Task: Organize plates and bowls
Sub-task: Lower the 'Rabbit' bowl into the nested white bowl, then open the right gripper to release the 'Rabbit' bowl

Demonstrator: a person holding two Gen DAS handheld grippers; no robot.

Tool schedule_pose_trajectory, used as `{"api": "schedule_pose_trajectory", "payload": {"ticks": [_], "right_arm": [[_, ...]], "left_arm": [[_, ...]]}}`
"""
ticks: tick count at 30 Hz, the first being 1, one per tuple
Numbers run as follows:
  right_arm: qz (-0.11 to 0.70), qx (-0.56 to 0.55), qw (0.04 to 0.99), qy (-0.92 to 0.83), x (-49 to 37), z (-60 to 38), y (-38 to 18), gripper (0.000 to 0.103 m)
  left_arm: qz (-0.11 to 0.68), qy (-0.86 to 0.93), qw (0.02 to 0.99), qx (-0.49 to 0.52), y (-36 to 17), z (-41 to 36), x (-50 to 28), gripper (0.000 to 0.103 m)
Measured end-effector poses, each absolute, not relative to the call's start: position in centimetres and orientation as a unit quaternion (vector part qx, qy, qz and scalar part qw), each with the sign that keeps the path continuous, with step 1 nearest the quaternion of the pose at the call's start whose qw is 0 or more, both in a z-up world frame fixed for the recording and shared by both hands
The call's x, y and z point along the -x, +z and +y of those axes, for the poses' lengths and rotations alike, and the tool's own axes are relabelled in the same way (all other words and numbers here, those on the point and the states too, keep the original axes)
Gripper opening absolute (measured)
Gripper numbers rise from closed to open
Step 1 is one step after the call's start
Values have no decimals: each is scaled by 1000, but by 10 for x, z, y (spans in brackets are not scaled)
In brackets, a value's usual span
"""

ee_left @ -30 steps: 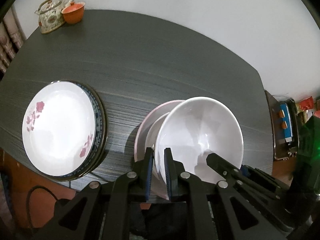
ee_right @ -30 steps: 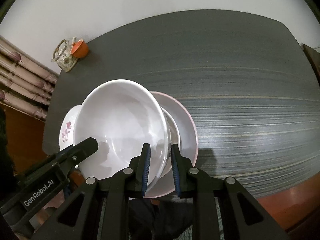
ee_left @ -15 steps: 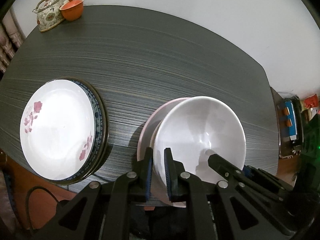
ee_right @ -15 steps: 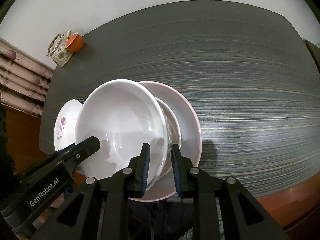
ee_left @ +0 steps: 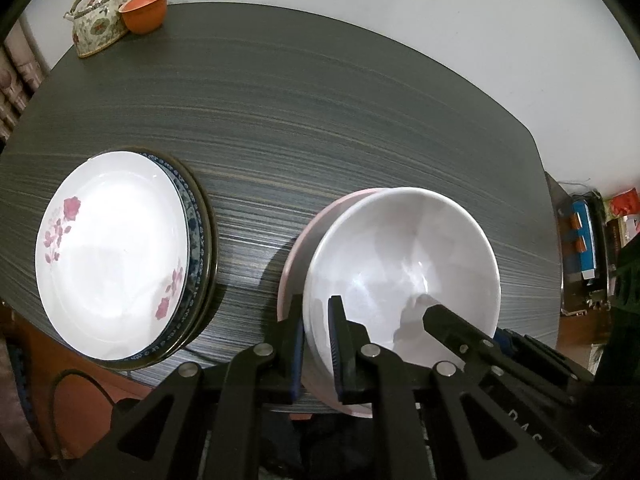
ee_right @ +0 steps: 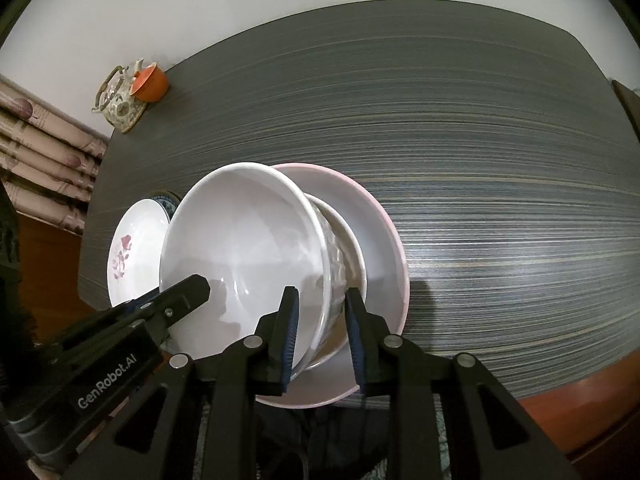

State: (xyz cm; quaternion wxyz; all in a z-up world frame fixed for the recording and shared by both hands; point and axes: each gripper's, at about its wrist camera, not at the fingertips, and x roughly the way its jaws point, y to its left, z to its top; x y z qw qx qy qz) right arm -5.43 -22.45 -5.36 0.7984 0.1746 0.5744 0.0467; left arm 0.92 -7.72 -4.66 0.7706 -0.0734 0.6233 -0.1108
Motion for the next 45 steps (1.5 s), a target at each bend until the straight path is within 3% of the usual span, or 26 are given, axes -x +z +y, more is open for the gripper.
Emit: {"api": "schedule_pose_trajectory", "payload": {"ticks": [45], "right_arm": [[566, -198, 799, 37, 56, -234, -51, 32]], "left_arm": [[621, -116, 771, 78, -47, -72, -12, 12]]}}
